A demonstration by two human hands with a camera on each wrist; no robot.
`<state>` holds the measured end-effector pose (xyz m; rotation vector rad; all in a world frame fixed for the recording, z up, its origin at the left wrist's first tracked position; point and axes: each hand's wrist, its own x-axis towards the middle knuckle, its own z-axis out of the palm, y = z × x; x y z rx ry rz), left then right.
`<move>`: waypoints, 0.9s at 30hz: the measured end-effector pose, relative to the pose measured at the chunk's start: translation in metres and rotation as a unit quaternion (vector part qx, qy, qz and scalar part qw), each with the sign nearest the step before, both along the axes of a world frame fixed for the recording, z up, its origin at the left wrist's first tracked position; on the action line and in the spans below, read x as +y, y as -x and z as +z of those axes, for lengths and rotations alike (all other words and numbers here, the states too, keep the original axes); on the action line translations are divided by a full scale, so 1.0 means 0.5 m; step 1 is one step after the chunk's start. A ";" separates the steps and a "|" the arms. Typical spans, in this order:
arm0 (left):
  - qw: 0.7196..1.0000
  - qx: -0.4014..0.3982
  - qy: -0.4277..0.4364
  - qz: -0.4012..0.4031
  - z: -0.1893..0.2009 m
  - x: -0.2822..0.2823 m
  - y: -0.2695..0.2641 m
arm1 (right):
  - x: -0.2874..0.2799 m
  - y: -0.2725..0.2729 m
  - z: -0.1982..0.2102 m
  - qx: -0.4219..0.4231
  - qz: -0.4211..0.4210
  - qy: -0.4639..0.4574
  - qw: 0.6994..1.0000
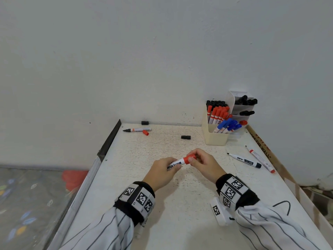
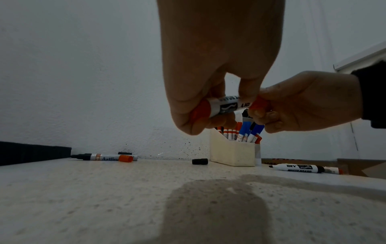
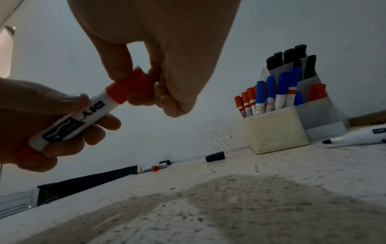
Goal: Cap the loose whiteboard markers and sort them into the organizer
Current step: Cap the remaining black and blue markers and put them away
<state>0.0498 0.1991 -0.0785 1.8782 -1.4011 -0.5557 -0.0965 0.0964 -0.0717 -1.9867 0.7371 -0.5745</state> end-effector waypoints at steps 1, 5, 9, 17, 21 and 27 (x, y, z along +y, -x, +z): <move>1.000 -0.016 0.000 0.001 0.002 -0.002 0.002 | 0.003 -0.002 0.003 -0.003 -0.006 -0.011 1.000; 0.995 -0.098 0.019 0.021 0.016 -0.009 0.020 | 0.009 -0.018 0.012 0.010 -0.074 -0.040 0.996; 0.984 -0.177 0.018 0.028 0.025 -0.012 0.032 | 0.002 -0.022 0.019 0.025 -0.098 -0.031 0.994; 0.989 -0.143 0.030 -0.004 0.039 -0.015 0.036 | -0.006 -0.016 0.028 -0.054 -0.089 -0.074 0.992; 0.983 -0.183 0.031 -0.011 0.041 -0.014 0.047 | 0.005 -0.030 0.025 -0.072 -0.140 -0.032 0.987; 0.995 -0.088 -0.009 -0.040 0.044 -0.015 0.043 | 0.011 -0.027 0.020 -0.078 -0.107 -0.007 0.991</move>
